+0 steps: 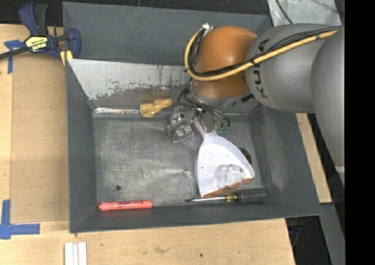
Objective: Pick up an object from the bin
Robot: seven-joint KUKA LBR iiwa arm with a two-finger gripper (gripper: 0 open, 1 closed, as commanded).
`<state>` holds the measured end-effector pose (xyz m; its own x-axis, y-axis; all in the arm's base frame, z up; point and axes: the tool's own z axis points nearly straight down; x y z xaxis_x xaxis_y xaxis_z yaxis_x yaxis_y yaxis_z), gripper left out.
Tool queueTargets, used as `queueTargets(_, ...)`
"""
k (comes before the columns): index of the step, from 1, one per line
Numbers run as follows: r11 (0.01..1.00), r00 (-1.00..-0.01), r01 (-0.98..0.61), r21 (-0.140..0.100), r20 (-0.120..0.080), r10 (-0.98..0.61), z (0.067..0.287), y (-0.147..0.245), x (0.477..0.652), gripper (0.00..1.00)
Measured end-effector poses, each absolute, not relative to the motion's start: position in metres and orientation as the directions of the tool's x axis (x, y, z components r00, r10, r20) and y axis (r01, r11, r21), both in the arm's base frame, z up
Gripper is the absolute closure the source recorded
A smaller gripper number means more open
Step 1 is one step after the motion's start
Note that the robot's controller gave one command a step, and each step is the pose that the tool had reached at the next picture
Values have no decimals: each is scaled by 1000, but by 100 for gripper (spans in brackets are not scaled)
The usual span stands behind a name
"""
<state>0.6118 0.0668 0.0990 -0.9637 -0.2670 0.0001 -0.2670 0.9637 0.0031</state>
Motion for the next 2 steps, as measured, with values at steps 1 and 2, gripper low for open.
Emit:
queueTargets(1, 956, -956, -295, -4, -7, -295, 121, 52, 592, 100)
queueTargets(2, 1000, -1000, -25, 2, -4, -25, 121, 44, 594, 100)
